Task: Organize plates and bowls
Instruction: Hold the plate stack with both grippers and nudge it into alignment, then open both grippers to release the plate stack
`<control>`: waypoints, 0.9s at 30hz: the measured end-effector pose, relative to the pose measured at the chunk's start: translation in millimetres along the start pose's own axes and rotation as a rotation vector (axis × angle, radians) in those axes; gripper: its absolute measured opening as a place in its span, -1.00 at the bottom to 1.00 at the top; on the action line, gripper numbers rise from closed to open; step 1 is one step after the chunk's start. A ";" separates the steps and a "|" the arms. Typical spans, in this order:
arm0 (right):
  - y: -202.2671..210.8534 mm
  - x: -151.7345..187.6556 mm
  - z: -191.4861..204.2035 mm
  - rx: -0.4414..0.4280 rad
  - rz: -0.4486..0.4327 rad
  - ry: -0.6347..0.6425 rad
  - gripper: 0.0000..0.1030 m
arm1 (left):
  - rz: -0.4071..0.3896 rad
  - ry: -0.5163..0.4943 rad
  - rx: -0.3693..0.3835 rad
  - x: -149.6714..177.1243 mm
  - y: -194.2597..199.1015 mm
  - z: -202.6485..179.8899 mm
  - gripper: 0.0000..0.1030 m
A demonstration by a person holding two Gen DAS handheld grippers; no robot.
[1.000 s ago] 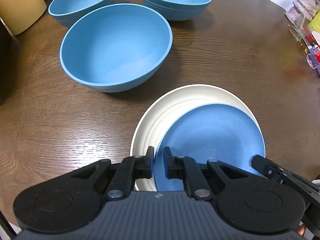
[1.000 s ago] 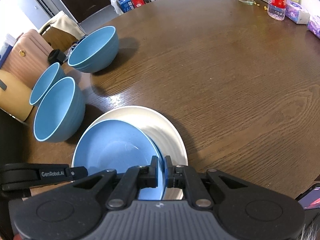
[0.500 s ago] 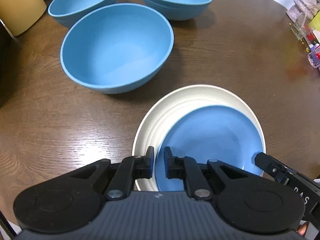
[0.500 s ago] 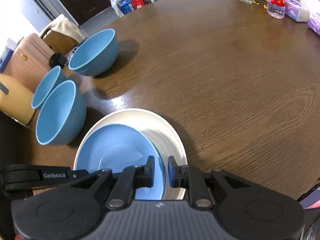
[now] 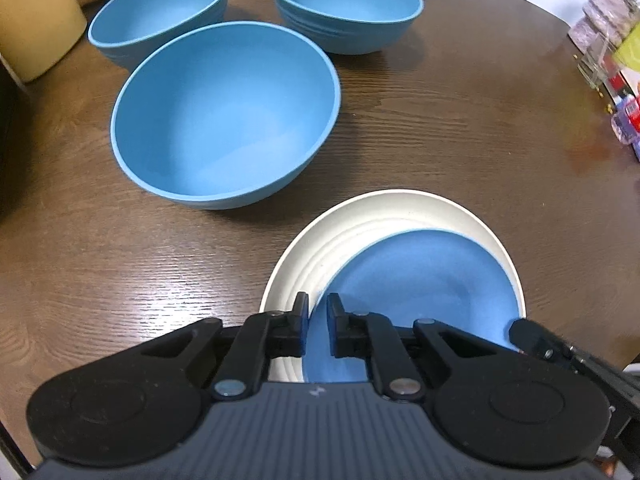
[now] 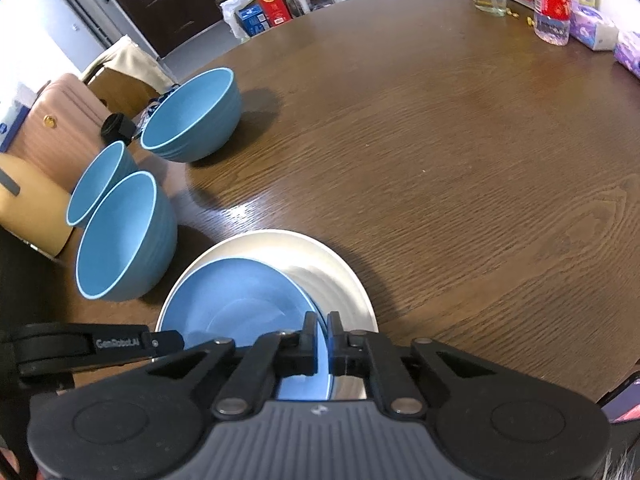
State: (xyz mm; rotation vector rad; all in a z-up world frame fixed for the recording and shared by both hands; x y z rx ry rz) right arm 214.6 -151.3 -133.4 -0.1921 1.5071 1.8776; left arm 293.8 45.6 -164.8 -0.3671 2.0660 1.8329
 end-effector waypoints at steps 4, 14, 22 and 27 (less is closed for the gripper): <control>-6.2 2.4 -0.6 0.013 0.016 -0.002 -0.94 | -0.002 -0.002 -0.011 -3.9 -1.5 0.3 -0.83; -4.9 1.2 4.2 0.017 0.011 0.013 -0.81 | -0.019 -0.017 0.010 -5.3 5.7 -2.5 -0.78; 18.3 -6.6 9.4 0.007 -0.067 0.036 -0.02 | -0.167 -0.070 0.032 -17.5 45.5 4.1 0.34; 35.1 -4.6 17.2 0.016 -0.134 0.060 0.83 | -0.277 -0.100 0.015 -21.9 72.4 19.0 0.84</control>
Point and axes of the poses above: each gripper's, at about its wrist camera, not at the fingertips, and y roughly against the way its jaws point, z to its left, x to its underside, the point moved 5 cm from there along -y, roughly the way its jaws point, and after that the axes turned 11 degrees about -z, right-handed, at the moved point
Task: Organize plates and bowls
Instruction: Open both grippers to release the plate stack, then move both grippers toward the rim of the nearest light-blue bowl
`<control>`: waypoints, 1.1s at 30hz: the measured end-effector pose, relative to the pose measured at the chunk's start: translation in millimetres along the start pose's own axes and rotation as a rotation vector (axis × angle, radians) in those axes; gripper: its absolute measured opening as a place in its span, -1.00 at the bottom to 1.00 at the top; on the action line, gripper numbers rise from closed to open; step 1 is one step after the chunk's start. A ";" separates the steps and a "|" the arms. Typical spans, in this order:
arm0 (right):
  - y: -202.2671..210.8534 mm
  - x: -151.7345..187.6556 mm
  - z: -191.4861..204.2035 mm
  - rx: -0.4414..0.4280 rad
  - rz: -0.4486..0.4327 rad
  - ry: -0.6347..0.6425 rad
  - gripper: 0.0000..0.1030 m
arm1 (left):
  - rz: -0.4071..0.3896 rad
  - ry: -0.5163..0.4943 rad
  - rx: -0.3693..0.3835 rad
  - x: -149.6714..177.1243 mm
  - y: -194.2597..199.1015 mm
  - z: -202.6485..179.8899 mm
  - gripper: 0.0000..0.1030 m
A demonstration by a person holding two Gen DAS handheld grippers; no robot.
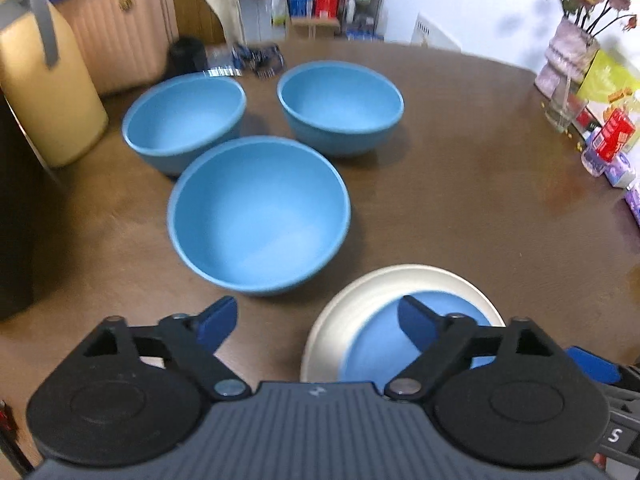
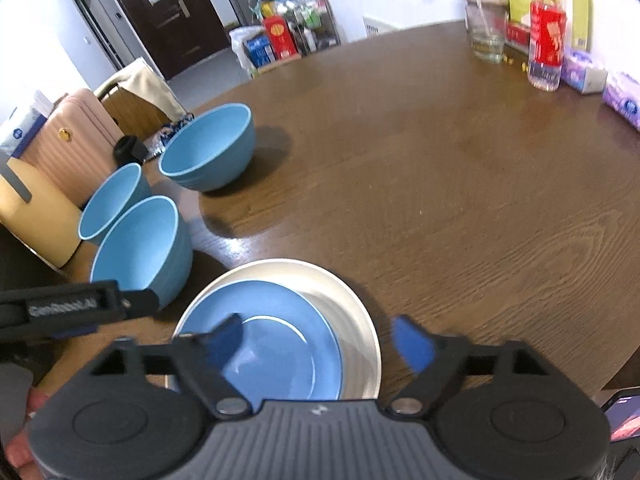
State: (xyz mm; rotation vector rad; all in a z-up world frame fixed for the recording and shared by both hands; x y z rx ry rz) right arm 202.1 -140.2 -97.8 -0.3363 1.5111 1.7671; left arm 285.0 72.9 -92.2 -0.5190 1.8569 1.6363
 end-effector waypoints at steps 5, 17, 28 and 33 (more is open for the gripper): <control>12.6 2.4 10.8 0.026 -0.040 0.006 1.00 | -0.083 -0.016 -0.007 -4.1 18.8 18.9 1.00; 54.4 16.9 50.6 0.059 -0.133 0.028 1.00 | -0.161 -0.055 0.022 3.7 53.9 56.4 1.00; 77.8 25.8 79.3 0.004 -0.154 0.103 1.00 | -0.197 0.027 -0.052 16.5 90.8 94.3 1.00; 94.8 29.7 96.7 -0.027 -0.163 0.138 1.00 | -0.210 0.047 -0.080 24.3 111.5 105.4 1.00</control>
Point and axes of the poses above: each gripper's, at about its wrist camera, not at the fingertips, and y roughly against the way its jaws point, z to its left, x to its underside, the point moved 5 cm from there along -y, roughly the way its jaws point, and after that the axes turned 11 degrees about -z, right-handed, at the moved point
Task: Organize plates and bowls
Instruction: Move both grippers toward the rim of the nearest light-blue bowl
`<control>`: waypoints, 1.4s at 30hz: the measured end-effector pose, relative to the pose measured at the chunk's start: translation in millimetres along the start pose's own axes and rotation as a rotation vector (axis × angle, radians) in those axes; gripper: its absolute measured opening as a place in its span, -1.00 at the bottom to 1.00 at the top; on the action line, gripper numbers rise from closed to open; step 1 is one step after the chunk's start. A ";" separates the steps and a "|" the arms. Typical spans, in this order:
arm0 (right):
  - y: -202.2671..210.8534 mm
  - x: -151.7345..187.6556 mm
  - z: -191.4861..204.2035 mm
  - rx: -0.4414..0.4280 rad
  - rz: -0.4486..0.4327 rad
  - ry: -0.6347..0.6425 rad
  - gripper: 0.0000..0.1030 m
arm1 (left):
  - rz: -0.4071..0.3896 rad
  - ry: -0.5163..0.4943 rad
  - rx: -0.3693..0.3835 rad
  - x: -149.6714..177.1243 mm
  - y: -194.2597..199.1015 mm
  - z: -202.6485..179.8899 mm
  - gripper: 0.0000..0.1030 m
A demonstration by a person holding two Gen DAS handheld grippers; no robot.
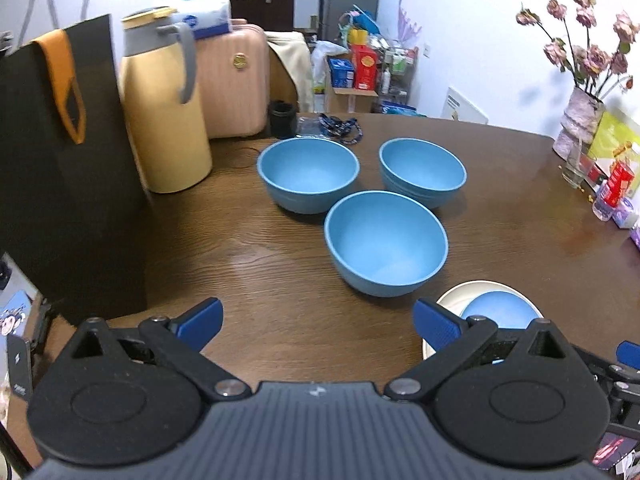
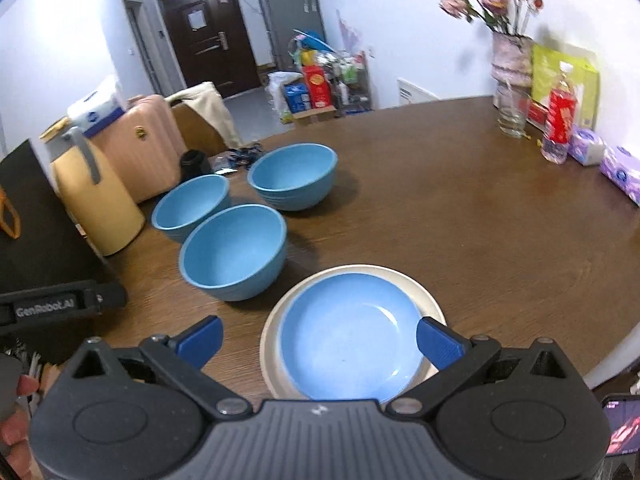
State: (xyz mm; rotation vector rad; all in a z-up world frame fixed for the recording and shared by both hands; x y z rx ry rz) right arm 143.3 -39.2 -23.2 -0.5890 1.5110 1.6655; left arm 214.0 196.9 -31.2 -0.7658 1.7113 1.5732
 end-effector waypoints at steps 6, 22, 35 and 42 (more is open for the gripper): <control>9.8 -4.9 19.6 -0.024 -0.016 0.017 1.00 | 0.000 0.018 -0.007 4.5 16.9 17.4 1.00; -14.2 -7.8 60.4 0.005 0.009 0.013 1.00 | 0.011 0.021 0.018 -24.8 -19.6 58.4 1.00; -62.8 -23.0 62.1 0.079 0.038 -0.006 1.00 | 0.071 0.011 0.054 -40.5 -78.5 56.3 1.00; -93.2 -35.5 60.2 0.121 0.060 -0.014 1.00 | 0.114 -0.006 0.063 -47.9 -112.7 46.1 1.00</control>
Point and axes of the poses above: each gripper's, at about its wrist camera, not at the fingertips, and y roughly against the way its jaws point, z to its left, x to its underside, the point moved 5 cm from there along -y, roughly the way its jaws point, and after that the axes turned 11 degrees about -z, right-handed, at the moved point
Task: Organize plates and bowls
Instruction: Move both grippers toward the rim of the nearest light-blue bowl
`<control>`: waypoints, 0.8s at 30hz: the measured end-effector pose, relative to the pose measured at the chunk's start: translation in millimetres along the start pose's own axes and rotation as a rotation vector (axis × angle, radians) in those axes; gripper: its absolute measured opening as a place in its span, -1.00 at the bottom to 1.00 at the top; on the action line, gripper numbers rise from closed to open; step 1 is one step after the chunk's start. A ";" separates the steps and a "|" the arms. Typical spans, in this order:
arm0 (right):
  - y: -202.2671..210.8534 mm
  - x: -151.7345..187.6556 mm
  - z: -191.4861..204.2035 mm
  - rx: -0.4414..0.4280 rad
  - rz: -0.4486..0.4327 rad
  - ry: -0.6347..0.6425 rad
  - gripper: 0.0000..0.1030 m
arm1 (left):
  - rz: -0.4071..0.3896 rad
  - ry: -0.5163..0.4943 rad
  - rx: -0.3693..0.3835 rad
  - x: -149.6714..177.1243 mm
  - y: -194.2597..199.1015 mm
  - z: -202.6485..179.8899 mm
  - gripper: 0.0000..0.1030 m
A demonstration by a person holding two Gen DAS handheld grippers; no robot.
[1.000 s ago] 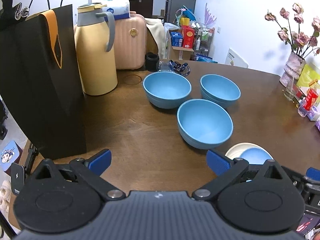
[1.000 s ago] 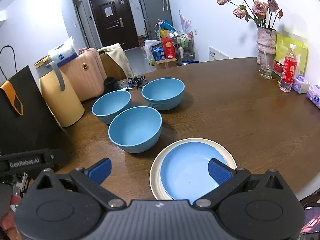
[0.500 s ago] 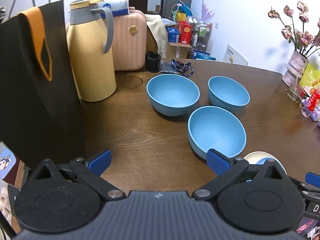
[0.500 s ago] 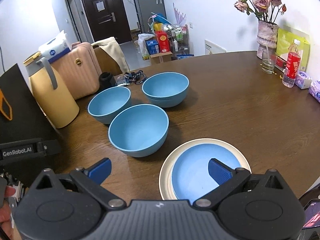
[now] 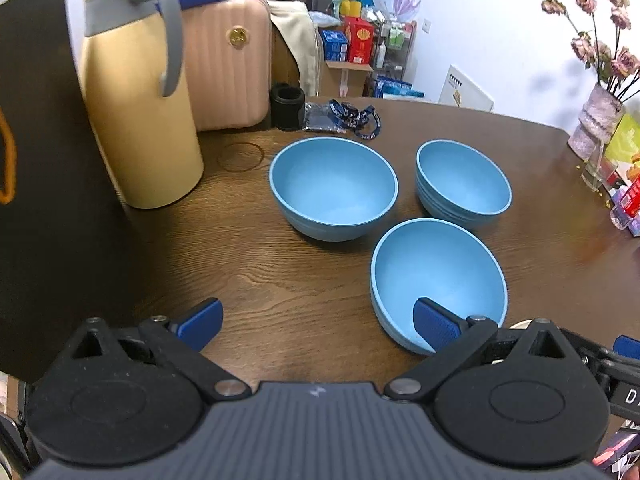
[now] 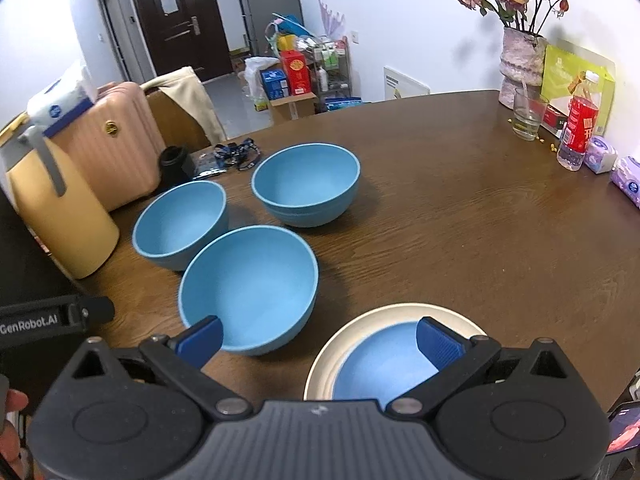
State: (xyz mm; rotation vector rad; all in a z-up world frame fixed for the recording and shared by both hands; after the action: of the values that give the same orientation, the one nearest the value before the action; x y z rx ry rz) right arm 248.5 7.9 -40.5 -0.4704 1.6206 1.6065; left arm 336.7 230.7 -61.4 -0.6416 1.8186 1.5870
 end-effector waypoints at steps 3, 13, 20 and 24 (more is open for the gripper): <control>-14.8 -5.2 1.1 0.017 0.015 0.000 1.00 | 0.029 0.005 0.003 -3.2 -15.5 -2.5 1.00; -61.3 -22.0 6.4 0.073 0.059 0.005 1.00 | 0.126 0.022 0.014 -4.4 -63.7 -10.6 1.00; -88.1 -31.0 9.6 0.111 0.086 0.002 1.00 | 0.171 0.015 0.000 -6.4 -91.6 -15.3 1.00; -101.3 -30.2 7.0 0.122 0.108 0.006 0.87 | 0.189 0.017 -0.007 -6.0 -103.0 -17.1 1.00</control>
State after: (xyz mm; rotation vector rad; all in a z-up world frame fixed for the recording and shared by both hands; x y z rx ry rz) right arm 343.7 -6.4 -84.5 -0.3295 1.7632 1.5740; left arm 412.3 197.7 -125.7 -0.4997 1.9349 1.7144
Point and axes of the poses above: each gripper's, at about its wrist camera, not at the fingertips, and y roughly against the way its jaws point, z to its left, x to its underside, the point moved 5 cm from there along -y, roughly the way its jaws point, and after that the axes turned 11 degrees about -z, right-handed, at the moved point
